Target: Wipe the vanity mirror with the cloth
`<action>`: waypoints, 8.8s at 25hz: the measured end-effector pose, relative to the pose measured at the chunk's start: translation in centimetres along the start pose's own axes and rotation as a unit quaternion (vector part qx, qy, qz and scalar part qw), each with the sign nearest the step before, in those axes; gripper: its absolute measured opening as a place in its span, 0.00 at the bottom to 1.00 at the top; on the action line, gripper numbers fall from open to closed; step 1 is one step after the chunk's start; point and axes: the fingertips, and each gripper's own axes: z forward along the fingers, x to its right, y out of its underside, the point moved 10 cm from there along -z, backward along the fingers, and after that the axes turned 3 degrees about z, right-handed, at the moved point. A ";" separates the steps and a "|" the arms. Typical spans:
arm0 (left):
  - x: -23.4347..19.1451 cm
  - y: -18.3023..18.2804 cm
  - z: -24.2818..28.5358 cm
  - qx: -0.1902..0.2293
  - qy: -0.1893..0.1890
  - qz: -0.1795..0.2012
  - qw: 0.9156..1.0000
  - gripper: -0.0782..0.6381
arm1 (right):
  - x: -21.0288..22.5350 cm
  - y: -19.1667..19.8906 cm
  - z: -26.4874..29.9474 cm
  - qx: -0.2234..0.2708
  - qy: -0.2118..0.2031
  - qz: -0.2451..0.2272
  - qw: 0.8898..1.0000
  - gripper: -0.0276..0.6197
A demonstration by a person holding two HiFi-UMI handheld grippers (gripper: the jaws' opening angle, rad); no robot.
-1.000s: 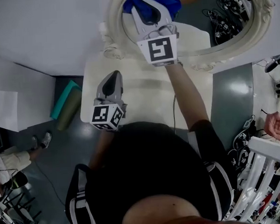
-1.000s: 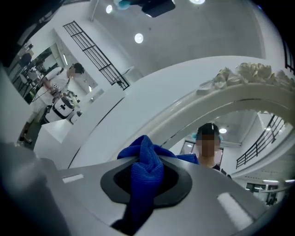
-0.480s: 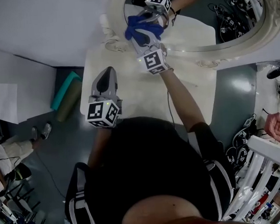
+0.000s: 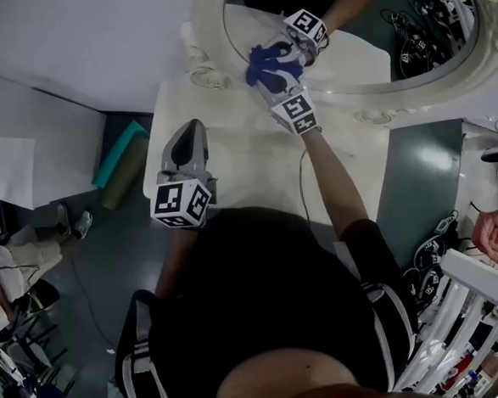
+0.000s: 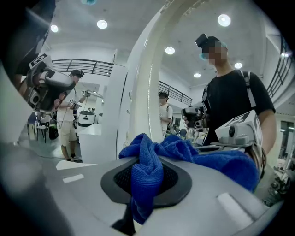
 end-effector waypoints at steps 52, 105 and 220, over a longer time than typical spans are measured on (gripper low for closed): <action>5.5 0.0 1.5 0.001 0.084 0.018 0.996 0.12 | 11.5 -17.6 -27.6 0.479 0.367 0.176 0.777 0.11; 2.7 1.1 1.4 -0.014 0.054 0.009 0.998 0.12 | 1.9 -3.5 -6.9 0.013 0.096 -0.194 0.976 0.11; 7.5 2.3 3.8 -0.042 0.112 0.028 0.992 0.12 | 8.3 -8.7 -19.7 -0.022 0.155 -0.361 0.919 0.11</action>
